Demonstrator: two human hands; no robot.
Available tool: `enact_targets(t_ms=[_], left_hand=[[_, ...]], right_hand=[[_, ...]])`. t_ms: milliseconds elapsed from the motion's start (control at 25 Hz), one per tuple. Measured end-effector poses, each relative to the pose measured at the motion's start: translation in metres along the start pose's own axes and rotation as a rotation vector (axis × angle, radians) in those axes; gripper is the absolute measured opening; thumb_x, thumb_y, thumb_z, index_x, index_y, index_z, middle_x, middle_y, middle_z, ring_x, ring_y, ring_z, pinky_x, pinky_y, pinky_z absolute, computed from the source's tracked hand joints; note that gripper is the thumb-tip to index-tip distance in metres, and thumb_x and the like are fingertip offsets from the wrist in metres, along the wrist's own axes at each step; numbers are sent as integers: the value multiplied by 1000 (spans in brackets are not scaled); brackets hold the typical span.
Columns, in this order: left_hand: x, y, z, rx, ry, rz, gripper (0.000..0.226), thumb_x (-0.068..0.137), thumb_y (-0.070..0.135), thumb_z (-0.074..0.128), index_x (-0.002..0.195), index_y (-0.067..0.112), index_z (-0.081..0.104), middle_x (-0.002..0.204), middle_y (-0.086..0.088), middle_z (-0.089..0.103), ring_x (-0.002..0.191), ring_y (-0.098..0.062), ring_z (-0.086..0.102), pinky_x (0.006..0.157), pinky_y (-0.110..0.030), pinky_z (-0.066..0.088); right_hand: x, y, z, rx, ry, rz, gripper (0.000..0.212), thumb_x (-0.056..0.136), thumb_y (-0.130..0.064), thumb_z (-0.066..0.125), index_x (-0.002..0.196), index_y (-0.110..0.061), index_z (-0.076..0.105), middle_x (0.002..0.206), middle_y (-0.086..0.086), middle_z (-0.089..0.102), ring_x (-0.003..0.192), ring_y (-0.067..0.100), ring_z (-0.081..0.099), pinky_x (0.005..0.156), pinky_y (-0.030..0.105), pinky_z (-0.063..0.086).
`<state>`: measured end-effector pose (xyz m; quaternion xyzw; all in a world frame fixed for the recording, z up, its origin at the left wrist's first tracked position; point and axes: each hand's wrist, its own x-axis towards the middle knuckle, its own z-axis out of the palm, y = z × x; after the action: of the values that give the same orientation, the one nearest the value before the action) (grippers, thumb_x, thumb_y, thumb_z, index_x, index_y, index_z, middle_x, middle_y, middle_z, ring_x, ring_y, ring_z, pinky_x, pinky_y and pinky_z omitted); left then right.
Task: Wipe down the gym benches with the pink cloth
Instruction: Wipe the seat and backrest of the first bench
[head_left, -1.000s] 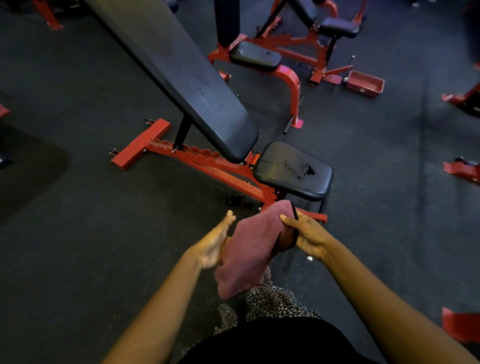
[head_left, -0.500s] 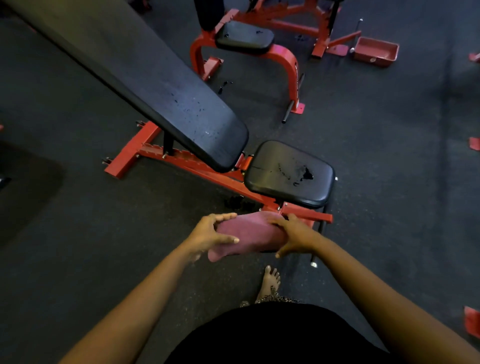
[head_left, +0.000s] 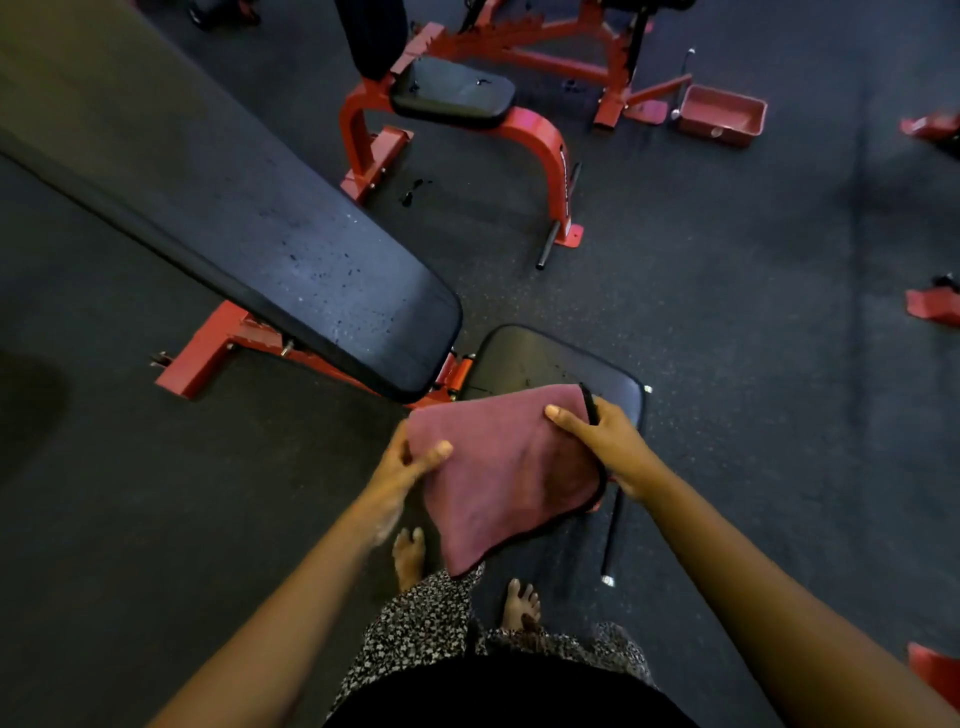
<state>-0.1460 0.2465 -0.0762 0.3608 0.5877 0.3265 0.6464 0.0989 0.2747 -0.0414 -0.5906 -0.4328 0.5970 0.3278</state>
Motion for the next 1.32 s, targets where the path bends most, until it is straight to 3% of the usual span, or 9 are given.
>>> enact_targets(t_ms=[120, 280, 440, 600, 760, 920, 1080, 1200, 1320], left_hand=[[38, 3, 19, -49, -19, -134, 93, 43, 52, 88, 121, 13, 56, 113, -7, 67, 102, -19, 64, 93, -40, 51], [80, 29, 16, -180, -98, -278, 40, 72, 28, 75, 105, 10, 61, 88, -6, 74, 77, -15, 70, 68, -27, 58], [114, 29, -6, 140, -288, -266, 119, 30, 51, 90, 134, 26, 39, 128, -2, 54, 113, -18, 57, 91, -33, 51], [122, 21, -8, 412, -370, -122, 111, 59, 14, 85, 143, 44, 19, 151, 1, 22, 137, -22, 28, 111, -47, 33], [112, 7, -3, 796, -292, 31, 82, 62, 17, 84, 133, 33, 46, 142, -3, 43, 129, -23, 41, 106, -37, 39], [82, -8, 15, 925, -110, 99, 69, 65, 28, 81, 126, 23, 51, 128, -8, 46, 123, -26, 45, 104, -34, 38], [56, -13, 49, 1299, 0, 421, 101, 57, 66, 71, 142, 31, 28, 155, -10, 8, 145, -30, 3, 114, -49, -13], [57, -6, 71, 1014, -70, 321, 88, 62, 59, 74, 136, 28, 39, 135, -8, 51, 126, -28, 47, 107, -47, 35], [55, -15, 80, 502, 99, 89, 59, 64, 44, 80, 114, 18, 59, 107, -5, 68, 100, -23, 63, 85, -37, 52]], right_hand=[[28, 0, 6, 89, 187, 106, 18, 86, -29, 64, 102, -21, 62, 105, 2, 68, 94, 13, 65, 77, 22, 53], [38, 9, -7, 199, -72, 338, 52, 67, -35, 79, 112, -17, 61, 105, -2, 70, 96, 11, 67, 77, 21, 56], [57, 26, -7, 299, 93, 408, 64, 67, -34, 77, 123, -12, 55, 112, 5, 68, 99, 18, 65, 86, 32, 55], [59, 52, -5, 203, 86, 457, 110, 65, -19, 81, 148, -33, 10, 152, 10, 22, 132, 30, 37, 106, 49, 39], [50, 50, -11, -640, -122, 322, 88, 70, -29, 80, 143, -25, 33, 145, 10, 39, 127, 28, 44, 103, 36, 39], [50, 35, -12, -898, -121, 62, 56, 73, -34, 77, 121, -15, 56, 120, 10, 53, 111, 25, 51, 89, 27, 38], [51, 6, -22, -977, -330, -63, 56, 71, -38, 78, 119, -16, 57, 107, 3, 35, 99, 17, 39, 91, 29, 40], [61, -5, -26, -1042, -440, -130, 61, 72, -37, 77, 126, -19, 54, 116, 3, 33, 107, 16, 37, 99, 30, 37], [63, 1, -27, -886, -126, -238, 60, 75, -28, 76, 130, -24, 52, 126, 9, 43, 120, 26, 44, 104, 41, 38]])
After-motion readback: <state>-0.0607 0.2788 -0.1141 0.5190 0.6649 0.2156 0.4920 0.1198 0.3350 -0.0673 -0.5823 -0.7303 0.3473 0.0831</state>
